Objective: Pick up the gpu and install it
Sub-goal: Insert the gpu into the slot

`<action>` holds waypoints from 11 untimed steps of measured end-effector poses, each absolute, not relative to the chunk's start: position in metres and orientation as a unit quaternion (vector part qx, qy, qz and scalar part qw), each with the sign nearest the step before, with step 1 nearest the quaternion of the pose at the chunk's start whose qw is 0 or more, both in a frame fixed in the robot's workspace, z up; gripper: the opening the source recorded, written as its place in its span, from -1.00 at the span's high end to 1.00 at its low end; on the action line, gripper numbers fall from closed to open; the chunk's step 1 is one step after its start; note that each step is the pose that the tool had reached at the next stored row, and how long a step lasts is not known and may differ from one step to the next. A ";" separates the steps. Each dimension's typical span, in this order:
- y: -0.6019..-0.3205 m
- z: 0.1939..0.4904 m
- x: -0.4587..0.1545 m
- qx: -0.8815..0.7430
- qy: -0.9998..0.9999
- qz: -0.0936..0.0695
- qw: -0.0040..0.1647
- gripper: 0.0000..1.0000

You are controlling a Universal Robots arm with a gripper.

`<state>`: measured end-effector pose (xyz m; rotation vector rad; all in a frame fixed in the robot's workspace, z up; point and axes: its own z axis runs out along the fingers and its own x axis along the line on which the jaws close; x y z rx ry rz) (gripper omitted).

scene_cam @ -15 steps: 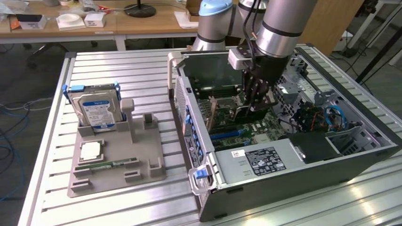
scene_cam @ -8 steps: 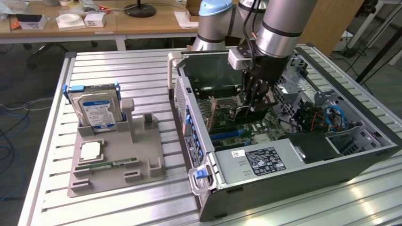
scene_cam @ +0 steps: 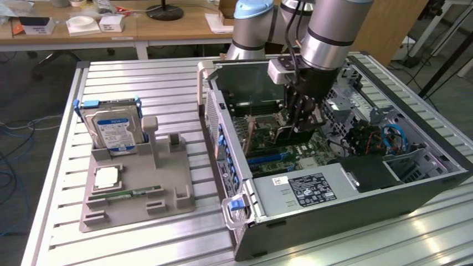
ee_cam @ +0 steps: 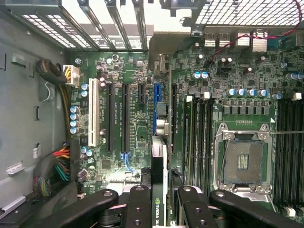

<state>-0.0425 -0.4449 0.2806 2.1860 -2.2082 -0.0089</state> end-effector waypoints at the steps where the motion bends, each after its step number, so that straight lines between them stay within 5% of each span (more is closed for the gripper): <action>1: -0.445 0.280 -0.043 0.703 -0.711 -0.003 0.017 0.47; 11: -0.445 0.275 -0.049 0.703 -0.711 -0.003 0.017 0.47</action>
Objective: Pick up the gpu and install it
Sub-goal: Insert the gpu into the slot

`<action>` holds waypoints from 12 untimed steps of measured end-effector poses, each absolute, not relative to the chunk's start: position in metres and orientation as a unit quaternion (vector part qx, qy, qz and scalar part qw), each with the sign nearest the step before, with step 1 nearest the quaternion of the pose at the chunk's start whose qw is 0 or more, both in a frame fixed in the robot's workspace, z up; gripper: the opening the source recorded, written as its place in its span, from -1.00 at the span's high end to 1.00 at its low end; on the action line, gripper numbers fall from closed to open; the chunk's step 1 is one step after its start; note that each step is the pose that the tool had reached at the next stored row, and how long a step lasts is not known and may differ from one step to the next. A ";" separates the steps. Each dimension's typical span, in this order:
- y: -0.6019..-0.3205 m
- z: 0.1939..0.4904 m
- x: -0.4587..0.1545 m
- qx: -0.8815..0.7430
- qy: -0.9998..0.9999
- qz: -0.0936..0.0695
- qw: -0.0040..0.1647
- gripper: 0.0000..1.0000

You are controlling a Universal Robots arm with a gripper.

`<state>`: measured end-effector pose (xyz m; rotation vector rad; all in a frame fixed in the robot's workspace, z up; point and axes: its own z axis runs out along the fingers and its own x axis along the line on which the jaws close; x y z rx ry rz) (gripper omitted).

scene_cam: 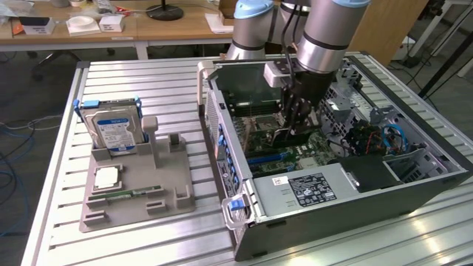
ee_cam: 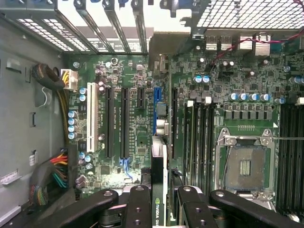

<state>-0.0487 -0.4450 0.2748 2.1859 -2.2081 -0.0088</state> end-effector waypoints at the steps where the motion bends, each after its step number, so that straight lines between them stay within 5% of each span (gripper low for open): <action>1: -0.445 0.275 -0.049 0.703 -0.711 -0.003 0.017 0.47; 12: -0.447 0.270 -0.056 0.703 -0.711 -0.003 0.017 0.47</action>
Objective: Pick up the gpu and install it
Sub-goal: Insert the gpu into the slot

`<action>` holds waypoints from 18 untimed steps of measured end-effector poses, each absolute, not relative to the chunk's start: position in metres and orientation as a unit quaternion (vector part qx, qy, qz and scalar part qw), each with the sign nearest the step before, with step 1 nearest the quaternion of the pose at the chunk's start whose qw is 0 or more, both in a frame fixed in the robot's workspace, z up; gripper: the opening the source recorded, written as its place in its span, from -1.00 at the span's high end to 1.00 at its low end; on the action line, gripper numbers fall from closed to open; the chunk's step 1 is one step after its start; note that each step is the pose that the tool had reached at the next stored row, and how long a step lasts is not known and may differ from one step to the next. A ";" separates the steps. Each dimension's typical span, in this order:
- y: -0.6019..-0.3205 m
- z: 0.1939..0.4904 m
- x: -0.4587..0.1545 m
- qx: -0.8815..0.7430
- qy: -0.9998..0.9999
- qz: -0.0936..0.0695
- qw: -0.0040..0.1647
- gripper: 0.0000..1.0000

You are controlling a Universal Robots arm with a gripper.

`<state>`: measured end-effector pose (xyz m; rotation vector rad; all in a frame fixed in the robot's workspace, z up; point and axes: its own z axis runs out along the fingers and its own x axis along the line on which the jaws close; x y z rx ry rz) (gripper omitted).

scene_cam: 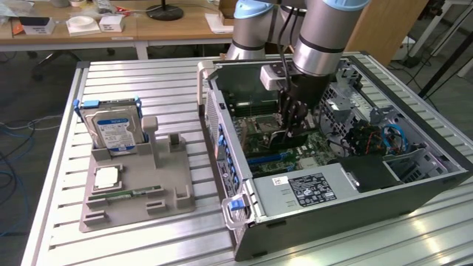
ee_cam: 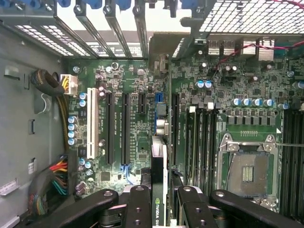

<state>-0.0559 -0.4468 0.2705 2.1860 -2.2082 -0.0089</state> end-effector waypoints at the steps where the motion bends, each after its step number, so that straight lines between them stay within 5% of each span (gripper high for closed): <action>1: -0.447 0.270 -0.057 0.703 -0.711 -0.003 0.017 0.47; 18: -0.450 0.262 -0.070 0.703 -0.711 -0.003 0.017 0.47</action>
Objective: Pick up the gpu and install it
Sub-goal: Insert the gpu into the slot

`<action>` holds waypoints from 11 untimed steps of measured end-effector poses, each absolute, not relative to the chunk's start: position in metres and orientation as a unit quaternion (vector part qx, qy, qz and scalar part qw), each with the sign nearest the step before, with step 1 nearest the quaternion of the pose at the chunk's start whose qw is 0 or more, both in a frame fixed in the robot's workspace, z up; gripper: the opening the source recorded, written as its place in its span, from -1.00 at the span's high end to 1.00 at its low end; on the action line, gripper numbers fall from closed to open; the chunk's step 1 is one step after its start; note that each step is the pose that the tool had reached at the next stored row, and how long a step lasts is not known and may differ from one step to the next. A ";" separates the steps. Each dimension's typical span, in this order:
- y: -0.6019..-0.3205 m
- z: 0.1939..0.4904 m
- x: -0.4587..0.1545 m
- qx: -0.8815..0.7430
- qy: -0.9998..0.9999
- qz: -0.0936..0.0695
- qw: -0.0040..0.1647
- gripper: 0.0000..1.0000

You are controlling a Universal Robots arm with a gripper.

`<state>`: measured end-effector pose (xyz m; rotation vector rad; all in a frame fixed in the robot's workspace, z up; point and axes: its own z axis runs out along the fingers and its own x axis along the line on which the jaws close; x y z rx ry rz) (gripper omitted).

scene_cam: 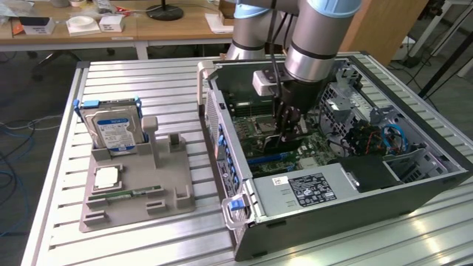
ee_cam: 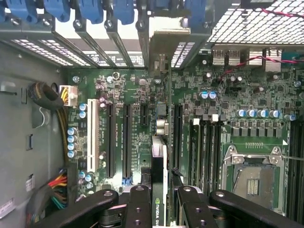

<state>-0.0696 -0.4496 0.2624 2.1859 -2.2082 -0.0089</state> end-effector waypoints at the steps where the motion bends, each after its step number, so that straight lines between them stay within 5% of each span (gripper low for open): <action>1: -0.450 0.262 -0.070 0.703 -0.711 -0.003 0.017 0.47; 11: -0.450 0.260 -0.075 0.703 -0.711 -0.003 0.017 0.47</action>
